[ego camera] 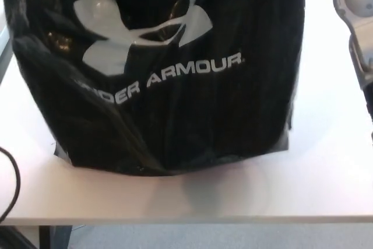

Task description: A plastic bag is kept infront of the robot in the middle of the desk and the robot uses both its hands to grab it from the top and lifts it up and then releases it.

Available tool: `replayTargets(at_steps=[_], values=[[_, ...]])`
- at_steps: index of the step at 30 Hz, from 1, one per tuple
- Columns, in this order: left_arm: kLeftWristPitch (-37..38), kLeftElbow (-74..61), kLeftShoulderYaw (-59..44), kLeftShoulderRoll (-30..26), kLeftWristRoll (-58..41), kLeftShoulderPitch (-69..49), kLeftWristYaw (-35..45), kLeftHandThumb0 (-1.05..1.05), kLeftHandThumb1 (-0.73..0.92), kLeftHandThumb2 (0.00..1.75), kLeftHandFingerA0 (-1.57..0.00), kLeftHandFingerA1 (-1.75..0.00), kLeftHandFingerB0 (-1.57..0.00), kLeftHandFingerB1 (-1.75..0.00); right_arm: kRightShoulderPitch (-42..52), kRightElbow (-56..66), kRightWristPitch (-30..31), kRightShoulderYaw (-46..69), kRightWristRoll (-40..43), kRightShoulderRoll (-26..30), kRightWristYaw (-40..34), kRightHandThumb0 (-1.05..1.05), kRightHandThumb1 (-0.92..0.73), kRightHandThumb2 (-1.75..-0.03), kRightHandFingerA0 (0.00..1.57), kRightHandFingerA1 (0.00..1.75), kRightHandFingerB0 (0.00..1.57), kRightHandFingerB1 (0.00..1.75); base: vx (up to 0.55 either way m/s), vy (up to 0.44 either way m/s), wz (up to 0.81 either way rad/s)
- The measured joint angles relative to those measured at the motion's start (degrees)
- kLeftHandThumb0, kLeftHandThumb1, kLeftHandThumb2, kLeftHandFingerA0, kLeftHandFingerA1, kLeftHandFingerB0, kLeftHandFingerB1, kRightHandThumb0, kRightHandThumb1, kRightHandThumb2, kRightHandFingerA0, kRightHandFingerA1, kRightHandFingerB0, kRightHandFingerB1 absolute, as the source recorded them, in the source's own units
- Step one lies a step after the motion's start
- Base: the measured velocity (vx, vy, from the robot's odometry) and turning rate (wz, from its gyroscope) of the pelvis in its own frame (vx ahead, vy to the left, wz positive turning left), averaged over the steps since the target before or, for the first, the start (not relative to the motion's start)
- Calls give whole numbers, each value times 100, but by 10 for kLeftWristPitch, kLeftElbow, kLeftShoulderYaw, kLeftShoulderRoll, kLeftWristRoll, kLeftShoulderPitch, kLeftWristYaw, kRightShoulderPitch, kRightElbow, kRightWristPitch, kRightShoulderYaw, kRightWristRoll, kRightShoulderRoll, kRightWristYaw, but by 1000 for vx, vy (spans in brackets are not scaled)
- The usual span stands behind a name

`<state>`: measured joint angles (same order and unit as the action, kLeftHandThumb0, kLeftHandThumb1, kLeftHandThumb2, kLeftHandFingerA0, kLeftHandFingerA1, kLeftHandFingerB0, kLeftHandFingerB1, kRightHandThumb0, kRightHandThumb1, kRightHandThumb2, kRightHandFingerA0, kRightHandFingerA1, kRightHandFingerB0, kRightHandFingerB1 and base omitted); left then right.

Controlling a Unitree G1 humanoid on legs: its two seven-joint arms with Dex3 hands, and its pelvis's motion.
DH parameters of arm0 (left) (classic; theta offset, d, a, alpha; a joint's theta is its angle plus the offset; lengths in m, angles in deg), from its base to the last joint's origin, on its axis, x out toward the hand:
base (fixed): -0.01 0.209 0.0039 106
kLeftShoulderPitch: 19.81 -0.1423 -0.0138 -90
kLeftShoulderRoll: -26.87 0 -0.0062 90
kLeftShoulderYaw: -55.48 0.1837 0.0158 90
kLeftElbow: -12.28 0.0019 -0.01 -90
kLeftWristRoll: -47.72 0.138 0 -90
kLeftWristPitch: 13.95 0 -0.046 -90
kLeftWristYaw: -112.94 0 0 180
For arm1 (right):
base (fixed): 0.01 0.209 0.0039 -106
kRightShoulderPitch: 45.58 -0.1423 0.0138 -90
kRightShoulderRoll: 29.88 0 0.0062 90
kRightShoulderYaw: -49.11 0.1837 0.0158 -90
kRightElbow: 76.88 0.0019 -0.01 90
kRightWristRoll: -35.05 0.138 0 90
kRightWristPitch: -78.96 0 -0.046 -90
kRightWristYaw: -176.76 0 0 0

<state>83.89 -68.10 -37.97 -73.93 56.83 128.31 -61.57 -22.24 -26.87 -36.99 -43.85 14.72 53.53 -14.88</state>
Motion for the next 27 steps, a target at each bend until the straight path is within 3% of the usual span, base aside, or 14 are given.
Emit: replayTargets(at_steps=[1, 10, 11, 12, 13, 15, 17, 18, 20, 22, 23, 24, 25, 27], values=[[0, 19, 7, -2, 4, 6, -1, 0, 60, 69, -79, -175, -59, -175, -7, -23, 1, -5, -2, 1, -3, -10, -57, -57, 79, 175, 64, 171, 0, 0, 0], [-6, 128, 45, -39, 55, -3, -9, -29, 58, 55, -77, -175, -57, -171, -41, -164, 24, -78, -57, 30, -71, -26, -60, -57, 80, 171, 71, 150, 0, 0, 0], [-10, 127, 46, -42, 60, -11, -10, -44, 50, 55, -88, -94, -81, -81, -41, -168, 27, -84, -63, 34, -81, -32, -61, -60, 81, 165, 71, 144, 0, 0, 0], [-16, 121, 46, -45, 64, -22, -11, -51, 48, 55, -85, -63, -72, -53, -39, -169, 29, -89, -69, 38, -90, -35, -64, -59, 81, 159, 67, 140, 0, 0, 0], [-22, 111, 45, -48, 66, -35, -11, -51, 48, 55, -85, -63, -72, -53, -35, -169, 31, -95, -75, 42, -100, -35, -64, -59, 81, 159, 67, 140, 0, 0, 0], [-38, 83, 40, -51, 70, -71, -10, -70, 55, 58, -35, -38, -35, -32, -23, -166, 33, -105, -88, 50, -123, -50, -60, -58, 69, 94, 58, 57, 0, 0, 0], [-50, 44, 35, -56, 71, -116, -5, -80, 61, 59, -26, -35, -21, -28, 3, -146, 36, -114, -98, 59, -136, -58, -48, -84, 53, 63, 40, 54, 0, 0, 0], [-55, 26, 33, -59, 71, -139, 0, -80, 64, 60, -20, -32, -17, -28, 18, -136, 39, -116, -102, 62, -140, -59, -60, -58, 48, 50, 35, 39, 0, 0, 0], [-67, -14, 27, -64, 70, -189, 9, -79, 67, 60, -19, -32, -16, -27, 53, -109, 44, -117, -107, 67, -142, -66, -50, -81, 28, 52, 16, 43, 0, 0, 0], [-76, -53, 22, -68, 69, -236, 17, -39, 34, 98, -1, -50, 0, -48, 88, -79, 49, -116, -108, 68, -142, -72, -53, -84, 19, 49, 7, 41, 0, 0, 0], [-78, -71, 20, -69, 69, -256, 20, -84, 74, 63, -17, -31, -21, -28, 103, -65, 52, -114, -108, 68, -141, -75, -54, -86, 16, 49, 5, 38, 0, 0, 0], [-80, -94, 17, -71, 69, -285, 25, -82, 77, 63, -21, -32, -22, -29, 125, -44, 56, -111, -108, 69, -139, -38, -38, -98, 1, 50, 0, 50, 0, 0, 0], [-82, -114, 14, -73, 69, -310, 28, -81, 80, 64, -23, -32, -22, -29, 143, -25, 60, -107, -107, 69, -136, -81, -56, -90, 14, 49, 4, 24, 0, 0, 0], [-85, -156, 5, -75, 68, -362, 35, -80, 81, 65, -22, -32, -22, -29, 181, 18, 71, -100, -107, 71, -130, -81, -55, -90, 15, 49, 4, 26, 0, 0, 0]])
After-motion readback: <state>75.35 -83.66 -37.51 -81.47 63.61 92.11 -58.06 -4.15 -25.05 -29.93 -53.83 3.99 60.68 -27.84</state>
